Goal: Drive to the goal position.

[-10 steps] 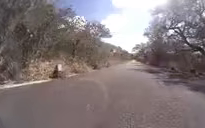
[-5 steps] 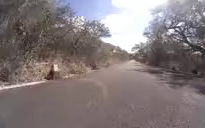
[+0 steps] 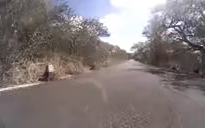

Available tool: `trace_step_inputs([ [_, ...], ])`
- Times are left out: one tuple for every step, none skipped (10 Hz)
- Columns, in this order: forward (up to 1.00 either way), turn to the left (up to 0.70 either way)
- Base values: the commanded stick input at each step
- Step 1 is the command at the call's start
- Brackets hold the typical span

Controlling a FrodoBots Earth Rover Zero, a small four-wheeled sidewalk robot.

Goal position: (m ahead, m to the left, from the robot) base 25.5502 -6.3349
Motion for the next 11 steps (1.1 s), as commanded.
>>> trace_step_inputs([
  [0.5, 0.0],
  [0.5, 0.0],
  [0.5, 0.0],
  [0.5, 0.0],
  [0.5, 0.0],
  [0.5, 0.0],
  [0.5, 0.0],
  [0.5, 0.0],
  [0.5, 0.0],
  [0.5, 0.0],
  [0.5, 0.0],
])
